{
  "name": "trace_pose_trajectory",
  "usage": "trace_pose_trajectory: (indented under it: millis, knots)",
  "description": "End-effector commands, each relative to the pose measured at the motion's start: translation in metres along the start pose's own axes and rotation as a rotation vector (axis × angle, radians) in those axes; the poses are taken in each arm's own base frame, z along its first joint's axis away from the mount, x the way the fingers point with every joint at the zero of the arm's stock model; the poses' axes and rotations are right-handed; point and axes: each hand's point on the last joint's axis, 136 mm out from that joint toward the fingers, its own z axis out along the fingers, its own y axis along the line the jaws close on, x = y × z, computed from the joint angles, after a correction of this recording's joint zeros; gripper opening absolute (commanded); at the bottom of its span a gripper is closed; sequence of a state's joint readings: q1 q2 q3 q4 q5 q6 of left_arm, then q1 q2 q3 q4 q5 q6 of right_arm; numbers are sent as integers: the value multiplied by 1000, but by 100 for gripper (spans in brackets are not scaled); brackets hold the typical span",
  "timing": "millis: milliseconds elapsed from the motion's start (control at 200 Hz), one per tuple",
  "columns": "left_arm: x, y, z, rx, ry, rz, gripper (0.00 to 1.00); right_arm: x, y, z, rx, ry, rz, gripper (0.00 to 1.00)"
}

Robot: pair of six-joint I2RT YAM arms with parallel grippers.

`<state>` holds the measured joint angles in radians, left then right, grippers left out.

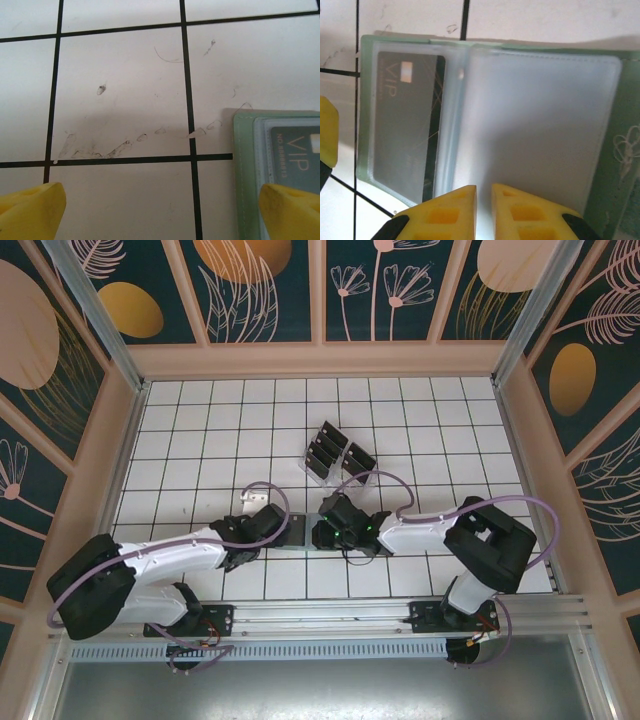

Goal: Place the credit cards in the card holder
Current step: Insert the credit card into the card slot.

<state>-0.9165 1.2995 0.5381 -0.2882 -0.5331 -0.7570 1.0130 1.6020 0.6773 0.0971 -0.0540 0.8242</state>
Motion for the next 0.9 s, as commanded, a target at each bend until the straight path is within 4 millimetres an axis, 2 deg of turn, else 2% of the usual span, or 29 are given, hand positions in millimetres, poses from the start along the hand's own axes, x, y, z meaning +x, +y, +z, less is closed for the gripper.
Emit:
trace_pose_trajectory:
  millis: [0,160,275,641,726,896]
  knots:
    - [-7,-4,1,-8,-8,29,99,-1,-18,-3,62,-4,-28,16]
    - [-8,-6,2,2,-10,26,99,1,-32,-1,102,22,-89,15]
    - [-10,-8,1,6,-17,29,99,0,-34,0,109,28,-133,14]
    - [-25,-9,7,31,-22,0,98,-22,8,-22,-5,-42,-103,15]
    - [-32,-8,9,54,-20,-24,99,-25,15,-27,-33,-56,-84,18]
    - [-42,-11,13,77,-1,-17,98,-30,27,-32,-84,-77,-51,30]
